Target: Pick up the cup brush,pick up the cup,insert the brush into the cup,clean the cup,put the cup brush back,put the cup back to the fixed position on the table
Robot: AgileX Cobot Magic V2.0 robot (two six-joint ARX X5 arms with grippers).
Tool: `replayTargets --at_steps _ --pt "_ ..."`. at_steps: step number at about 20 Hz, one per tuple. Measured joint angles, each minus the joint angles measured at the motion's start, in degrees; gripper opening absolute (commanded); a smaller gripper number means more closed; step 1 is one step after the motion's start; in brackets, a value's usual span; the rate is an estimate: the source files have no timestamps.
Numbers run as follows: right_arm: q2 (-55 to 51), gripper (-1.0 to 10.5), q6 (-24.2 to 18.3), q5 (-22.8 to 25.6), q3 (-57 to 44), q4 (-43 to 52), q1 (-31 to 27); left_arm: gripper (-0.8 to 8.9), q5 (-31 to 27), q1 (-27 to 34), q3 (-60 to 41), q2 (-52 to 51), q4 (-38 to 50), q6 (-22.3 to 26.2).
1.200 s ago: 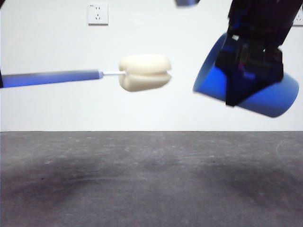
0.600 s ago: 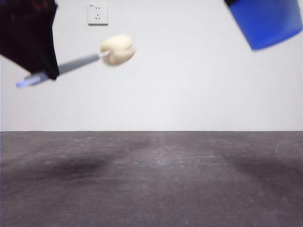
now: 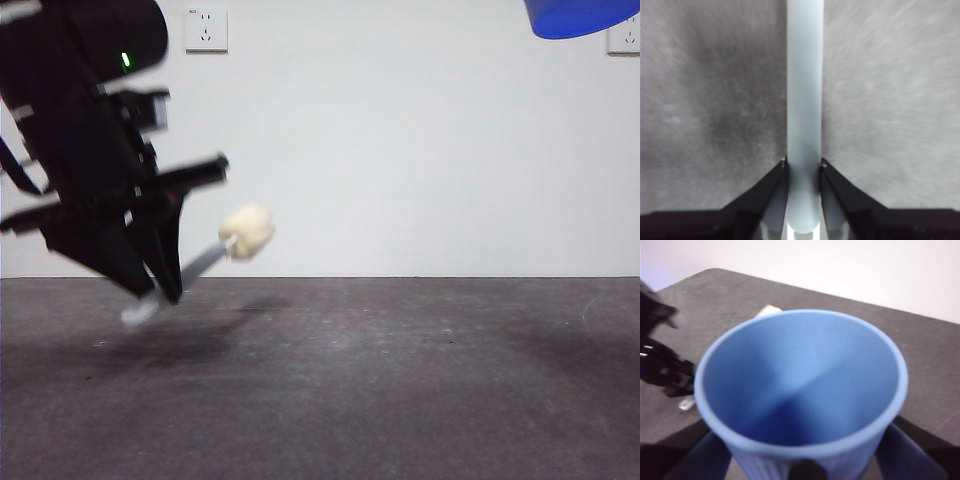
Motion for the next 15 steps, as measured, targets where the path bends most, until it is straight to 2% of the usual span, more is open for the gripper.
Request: replayTargets --at_steps 6,9,10,13,15 --pt "0.35 -0.2 0.02 -0.02 0.00 0.00 0.00 -0.09 0.22 0.00 0.00 7.26 2.38 -1.03" --pt "0.37 -0.2 0.52 -0.02 0.00 -0.02 0.00 0.02 0.31 0.00 0.02 7.80 2.91 -3.37" --pt "0.37 -0.2 0.85 -0.02 0.00 -0.02 0.00 0.41 0.33 0.00 0.02 7.82 2.97 -4.15" --pt "0.37 -0.2 1.14 -0.02 0.00 -0.02 0.00 3.32 1.68 0.00 0.02 7.85 3.17 -5.25" --pt "0.37 -0.2 1.36 -0.02 0.00 -0.04 0.00 3.47 2.89 0.00 0.09 7.87 3.19 -5.25"
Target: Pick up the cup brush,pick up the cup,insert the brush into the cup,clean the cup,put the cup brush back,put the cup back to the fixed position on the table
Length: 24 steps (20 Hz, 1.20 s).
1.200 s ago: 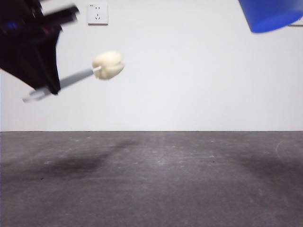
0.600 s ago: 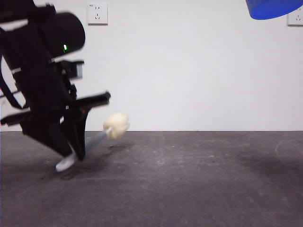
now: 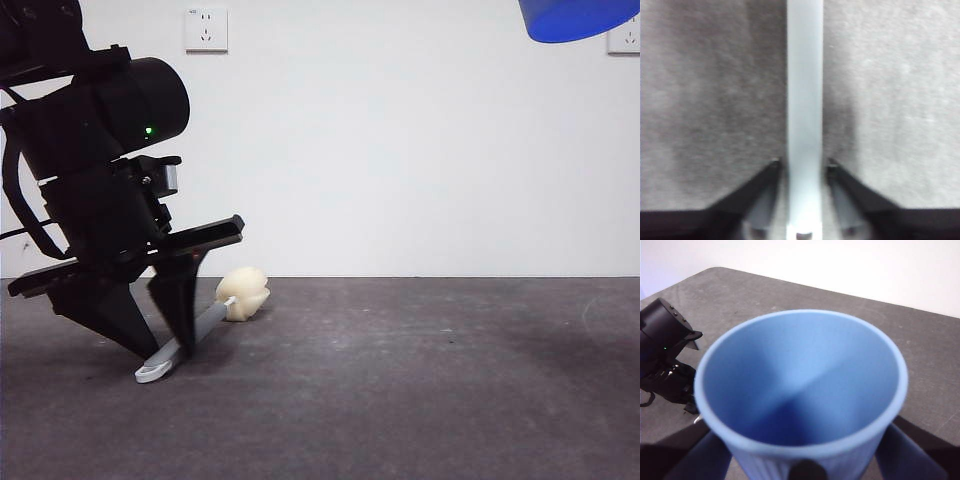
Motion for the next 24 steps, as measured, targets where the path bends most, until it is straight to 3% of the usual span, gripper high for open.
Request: replayTargets --at_steps 5,10,19,24 --pt "0.72 -0.2 0.13 0.00 0.00 0.92 -0.02 3.47 1.42 -0.09 0.52 -0.72 -2.08 0.33" --pt "8.41 -0.2 -2.01 -0.28 -0.15 11.34 -3.21 3.47 2.58 -0.07 0.28 -9.51 -7.06 3.43" --pt "27.15 -0.2 -2.99 -19.74 -10.03 39.32 -22.23 3.47 6.08 -0.04 0.28 -39.60 -17.00 8.57" --pt "39.26 -0.2 -3.58 -24.46 -14.29 56.74 -27.32 3.47 6.03 -0.04 0.28 -47.78 -20.15 9.42"
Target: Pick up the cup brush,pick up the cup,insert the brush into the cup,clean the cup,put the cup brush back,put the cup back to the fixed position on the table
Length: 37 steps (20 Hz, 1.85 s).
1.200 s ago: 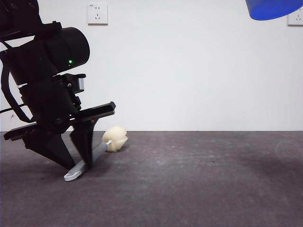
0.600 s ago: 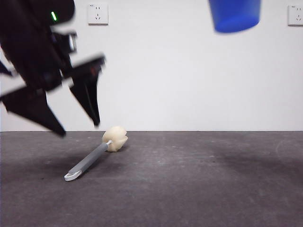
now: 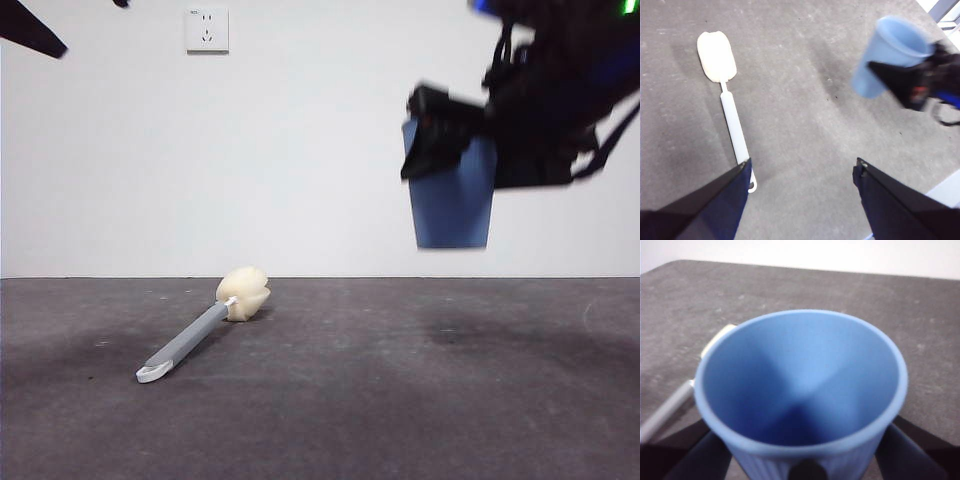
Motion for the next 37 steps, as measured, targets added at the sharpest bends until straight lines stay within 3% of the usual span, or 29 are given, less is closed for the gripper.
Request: replayTargets --at_steps 7,14,16,19,21,28,33,37 --pt "18.21 -0.2 -2.69 -4.04 -0.55 19.80 -3.43 3.47 -0.02 0.00 0.00 -0.52 -2.14 0.31" --pt "25.77 -0.2 -4.57 -5.57 -0.63 27.43 -4.74 3.47 -0.26 0.00 0.00 -0.52 -2.14 0.39" --pt "26.03 0.5 -4.74 -5.57 -0.57 27.50 -4.74 3.47 -1.09 0.00 0.00 -0.52 -2.14 0.70" --pt "25.99 3.1 -4.79 -5.57 -0.42 26.77 -4.74 3.47 -1.29 0.00 0.00 -0.52 -2.25 0.87" --pt "25.88 4.3 -4.92 -5.57 -0.20 26.14 -4.74 3.47 -1.29 0.00 0.00 -0.52 -2.54 1.20" --pt "27.17 5.7 -5.01 -5.51 -0.92 20.31 -4.74 3.47 -1.29 0.00 0.00 -0.52 -4.96 1.68" --pt "26.97 5.7 -5.01 -5.53 -0.96 19.52 -4.74 3.47 -1.31 0.00 0.00 -0.52 -5.49 1.79" --pt "23.28 5.7 -5.01 -5.53 -0.96 12.39 -4.68 3.46 -1.31 0.00 0.00 -0.52 -5.68 1.81"
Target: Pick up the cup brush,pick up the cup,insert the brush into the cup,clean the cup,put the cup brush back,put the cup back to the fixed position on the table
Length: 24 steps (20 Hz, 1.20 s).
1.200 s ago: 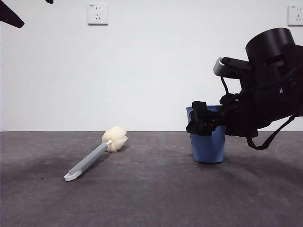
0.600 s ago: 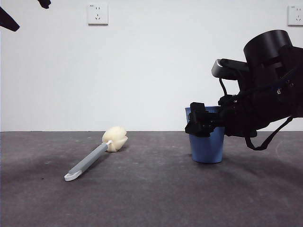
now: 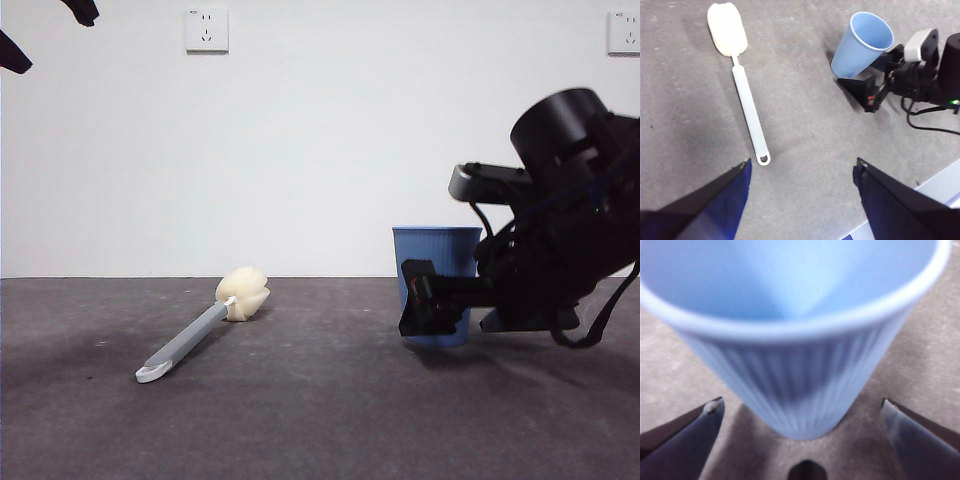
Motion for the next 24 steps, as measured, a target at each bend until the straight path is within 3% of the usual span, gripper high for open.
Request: replayTargets --at_steps 6,14,17,19,20,24 --pt "-16.48 5.7 2.25 -0.09 0.00 -24.11 2.36 3.47 0.00 0.00 0.00 0.00 -0.13 0.33" --pt "-50.23 5.6 10.78 -2.49 0.28 -62.62 14.95 3.46 4.70 0.00 0.00 0.00 -5.51 5.64" --pt "-60.61 4.0 13.86 -6.10 1.42 -76.65 17.44 3.03 8.04 0.00 0.00 0.00 -6.62 7.15" --pt "-65.22 1.9 15.41 -8.61 2.36 -82.90 17.62 0.35 10.54 0.00 0.00 0.00 -7.10 8.07" --pt "-67.06 0.2 15.93 -10.14 2.71 -83.54 17.64 -0.06 11.28 0.00 0.00 0.00 -7.21 8.41" --pt "-70.73 -0.1 16.52 -11.98 4.59 -83.25 17.66 -0.08 11.93 0.00 0.00 0.00 -7.93 8.66"
